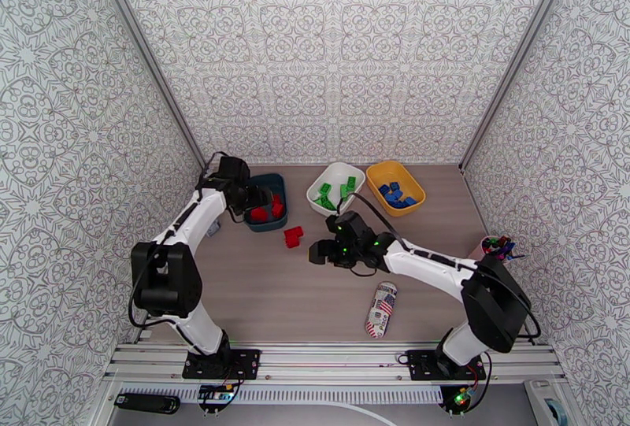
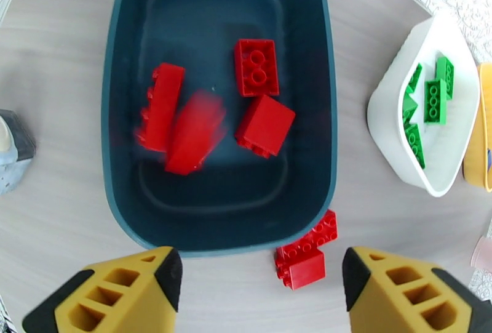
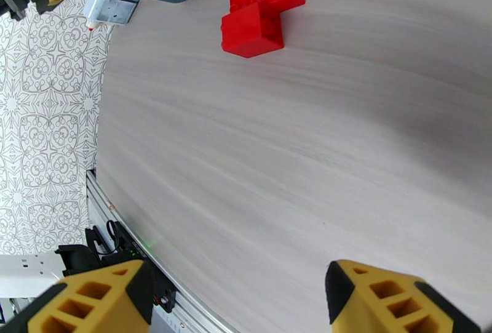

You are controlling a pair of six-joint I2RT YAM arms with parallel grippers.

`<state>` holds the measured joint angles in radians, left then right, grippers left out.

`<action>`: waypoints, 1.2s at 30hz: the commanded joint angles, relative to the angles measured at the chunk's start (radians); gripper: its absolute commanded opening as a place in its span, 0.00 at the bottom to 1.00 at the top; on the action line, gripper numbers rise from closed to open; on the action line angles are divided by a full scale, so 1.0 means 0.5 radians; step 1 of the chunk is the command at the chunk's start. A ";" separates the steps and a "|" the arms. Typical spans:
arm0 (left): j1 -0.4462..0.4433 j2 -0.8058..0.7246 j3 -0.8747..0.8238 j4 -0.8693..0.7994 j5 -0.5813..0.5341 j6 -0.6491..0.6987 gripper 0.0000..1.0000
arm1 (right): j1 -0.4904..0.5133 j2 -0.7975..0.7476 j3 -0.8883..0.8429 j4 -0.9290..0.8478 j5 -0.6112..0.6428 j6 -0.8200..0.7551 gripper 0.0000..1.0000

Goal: Sort the legos into containers by color

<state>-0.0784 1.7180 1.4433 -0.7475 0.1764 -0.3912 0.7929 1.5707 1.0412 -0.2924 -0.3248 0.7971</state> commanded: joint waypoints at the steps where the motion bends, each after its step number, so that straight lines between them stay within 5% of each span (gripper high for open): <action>1: -0.072 -0.149 -0.113 -0.067 -0.107 0.008 0.76 | -0.014 -0.079 -0.045 -0.124 0.117 -0.068 0.79; 17: -0.569 -0.484 -0.657 0.004 -0.476 -0.282 0.85 | -0.046 -0.148 -0.166 -0.209 0.248 -0.149 0.83; 27: -0.877 -0.092 -0.609 0.083 -0.617 -0.476 0.88 | -0.061 -0.251 -0.283 -0.265 0.332 -0.188 0.85; 36: -0.940 0.309 -0.414 0.107 -0.717 -0.573 0.84 | -0.089 -0.310 -0.327 -0.282 0.341 -0.199 0.85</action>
<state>-0.5476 1.8408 1.2007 -0.7143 -0.1375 -0.6456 0.7616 1.4475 0.8963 -0.4129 -0.1757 0.7139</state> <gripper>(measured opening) 0.842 0.853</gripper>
